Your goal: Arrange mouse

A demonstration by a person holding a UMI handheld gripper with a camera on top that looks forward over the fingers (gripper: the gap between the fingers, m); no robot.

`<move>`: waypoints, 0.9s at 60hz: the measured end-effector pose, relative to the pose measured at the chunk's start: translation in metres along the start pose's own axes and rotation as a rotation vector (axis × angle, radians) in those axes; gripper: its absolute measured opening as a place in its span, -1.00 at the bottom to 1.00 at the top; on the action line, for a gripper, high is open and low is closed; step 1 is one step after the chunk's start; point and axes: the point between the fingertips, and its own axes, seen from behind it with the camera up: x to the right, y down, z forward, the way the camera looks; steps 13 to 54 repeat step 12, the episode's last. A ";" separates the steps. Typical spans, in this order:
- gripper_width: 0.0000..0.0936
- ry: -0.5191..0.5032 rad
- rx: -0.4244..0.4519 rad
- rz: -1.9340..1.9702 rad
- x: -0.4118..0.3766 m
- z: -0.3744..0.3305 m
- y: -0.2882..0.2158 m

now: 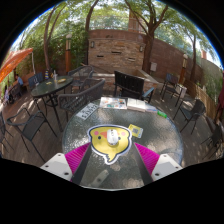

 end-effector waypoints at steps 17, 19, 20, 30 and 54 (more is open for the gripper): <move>0.82 -0.011 -0.016 0.001 -0.004 -0.017 0.014; 0.82 -0.011 -0.016 0.001 -0.004 -0.017 0.014; 0.82 -0.011 -0.016 0.001 -0.004 -0.017 0.014; 0.82 -0.011 -0.016 0.001 -0.004 -0.017 0.014; 0.82 -0.011 -0.016 0.001 -0.004 -0.017 0.014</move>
